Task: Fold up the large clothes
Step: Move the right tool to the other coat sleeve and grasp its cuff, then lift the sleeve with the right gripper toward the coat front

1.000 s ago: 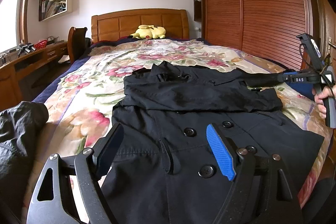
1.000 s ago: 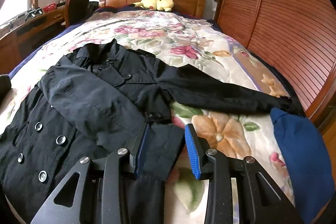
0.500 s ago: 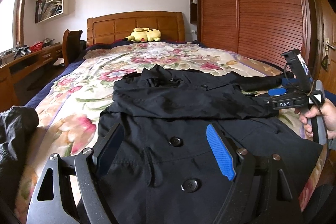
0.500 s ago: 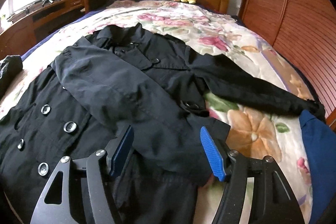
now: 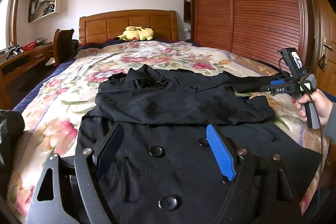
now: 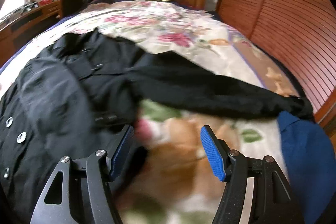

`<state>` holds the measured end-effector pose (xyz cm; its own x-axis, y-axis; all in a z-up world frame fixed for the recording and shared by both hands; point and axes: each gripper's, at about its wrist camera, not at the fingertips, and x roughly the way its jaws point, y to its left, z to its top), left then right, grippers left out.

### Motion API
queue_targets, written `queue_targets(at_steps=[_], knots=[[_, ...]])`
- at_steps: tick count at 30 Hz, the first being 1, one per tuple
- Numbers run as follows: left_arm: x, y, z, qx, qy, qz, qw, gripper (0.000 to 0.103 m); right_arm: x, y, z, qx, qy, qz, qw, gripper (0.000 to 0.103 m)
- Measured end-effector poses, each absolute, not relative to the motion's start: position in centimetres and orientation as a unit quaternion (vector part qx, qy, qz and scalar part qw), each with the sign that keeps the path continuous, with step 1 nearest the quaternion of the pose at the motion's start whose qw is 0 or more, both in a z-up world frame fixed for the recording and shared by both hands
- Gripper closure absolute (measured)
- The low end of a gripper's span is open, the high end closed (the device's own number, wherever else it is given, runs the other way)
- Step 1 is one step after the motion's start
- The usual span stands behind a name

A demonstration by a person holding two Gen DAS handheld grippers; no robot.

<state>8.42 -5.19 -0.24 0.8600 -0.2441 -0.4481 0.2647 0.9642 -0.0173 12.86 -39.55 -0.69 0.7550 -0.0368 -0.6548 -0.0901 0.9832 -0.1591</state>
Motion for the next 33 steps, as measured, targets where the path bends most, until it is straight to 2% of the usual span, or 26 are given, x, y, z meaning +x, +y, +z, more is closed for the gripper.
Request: queue_targets(at_steps=[11, 23, 32, 33], knots=[[9.8, -6.4, -0.5, 0.015, 0.241, -0.143, 0.96, 0.021, 18.6, -47.1, -1.1, -0.015, 0.365, -0.057, 0.929, 0.035], [10.2, -6.5, -0.7, 0.015, 0.249, -0.148, 0.957, 0.021, 24.5, -50.8, -5.0, 0.087, 0.391, -0.092, 0.912, 0.035], [10.3, -6.6, -0.8, 0.017, 0.251, -0.151, 0.956, 0.021, 25.9, -50.8, -5.9, 0.096, 0.389, -0.101, 0.91, 0.035], [10.3, -6.6, -0.8, 0.017, 0.252, -0.151, 0.956, 0.021, 25.9, -50.6, -5.9, 0.09, 0.389, -0.102, 0.911, 0.039]])
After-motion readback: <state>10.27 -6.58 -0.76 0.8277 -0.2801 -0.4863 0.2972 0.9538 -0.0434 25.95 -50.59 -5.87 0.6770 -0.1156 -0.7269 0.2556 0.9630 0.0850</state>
